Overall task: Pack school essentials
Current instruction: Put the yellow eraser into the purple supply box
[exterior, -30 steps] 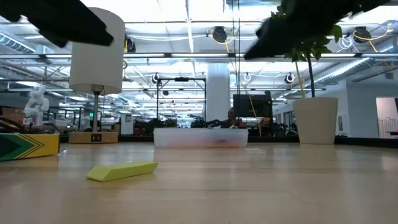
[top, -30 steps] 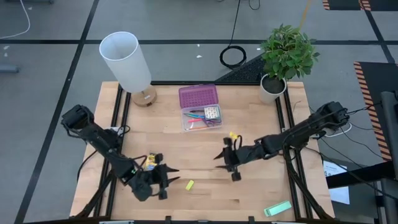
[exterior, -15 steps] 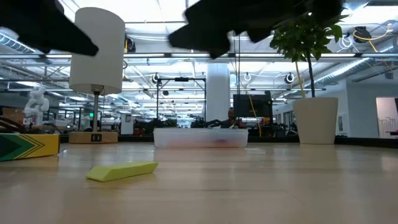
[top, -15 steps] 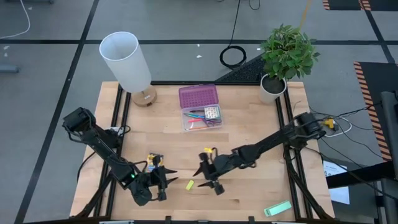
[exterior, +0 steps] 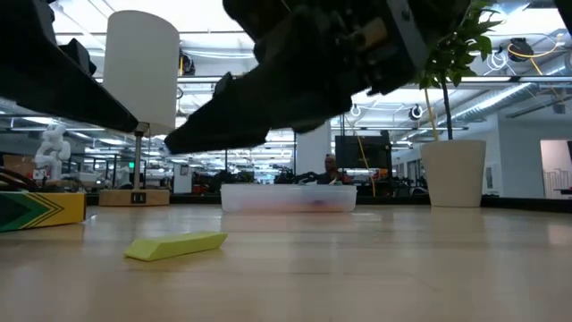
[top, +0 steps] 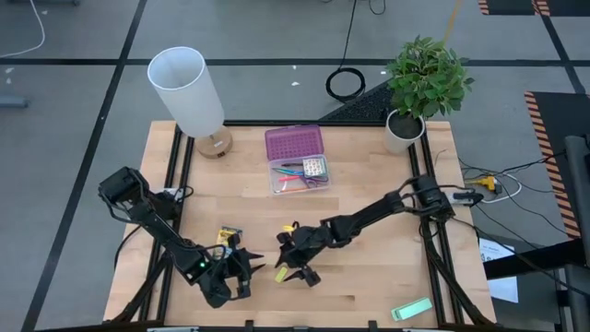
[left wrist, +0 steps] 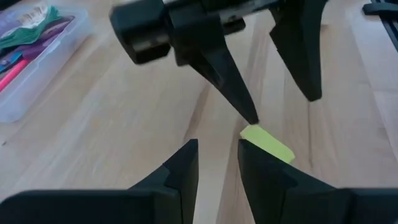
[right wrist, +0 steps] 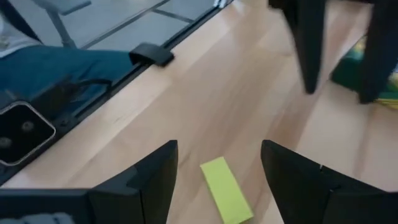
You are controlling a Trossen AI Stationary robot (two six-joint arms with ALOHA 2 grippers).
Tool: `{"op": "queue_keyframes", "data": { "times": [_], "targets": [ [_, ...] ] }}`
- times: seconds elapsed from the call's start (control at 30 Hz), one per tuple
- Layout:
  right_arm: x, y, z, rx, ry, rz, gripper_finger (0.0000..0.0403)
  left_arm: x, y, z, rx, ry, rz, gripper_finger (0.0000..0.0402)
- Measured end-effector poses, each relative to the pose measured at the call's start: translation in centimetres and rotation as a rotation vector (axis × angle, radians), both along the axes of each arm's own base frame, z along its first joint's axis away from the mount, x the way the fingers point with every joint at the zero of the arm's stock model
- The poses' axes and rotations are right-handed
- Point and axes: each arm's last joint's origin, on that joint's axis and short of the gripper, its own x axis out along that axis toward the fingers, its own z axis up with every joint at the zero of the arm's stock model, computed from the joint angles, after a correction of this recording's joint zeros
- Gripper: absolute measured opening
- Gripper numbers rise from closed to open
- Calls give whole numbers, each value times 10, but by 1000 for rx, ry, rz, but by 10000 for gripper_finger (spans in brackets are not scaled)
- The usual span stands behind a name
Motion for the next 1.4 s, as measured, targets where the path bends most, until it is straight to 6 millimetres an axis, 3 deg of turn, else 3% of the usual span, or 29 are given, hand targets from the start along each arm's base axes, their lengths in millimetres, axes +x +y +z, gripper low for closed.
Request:
{"op": "queue_keyframes", "data": {
  "times": [0.17,0.43,0.7,1.0,1.4],
  "targets": [
    [4,1,-12,-20,11,14,226,0,0,0,3,1,-1,115],
    [5,0,-12,-25,3,14,226,1,0,0,1,-1,0,115],
    [7,0,-31,-35,31,14,226,3,3,0,24,5,-3,115],
    [7,-1,-36,-67,16,35,225,4,4,0,60,6,-8,115],
    [7,-1,-54,-103,24,63,149,6,6,1,67,8,-10,115]
  ]
}}
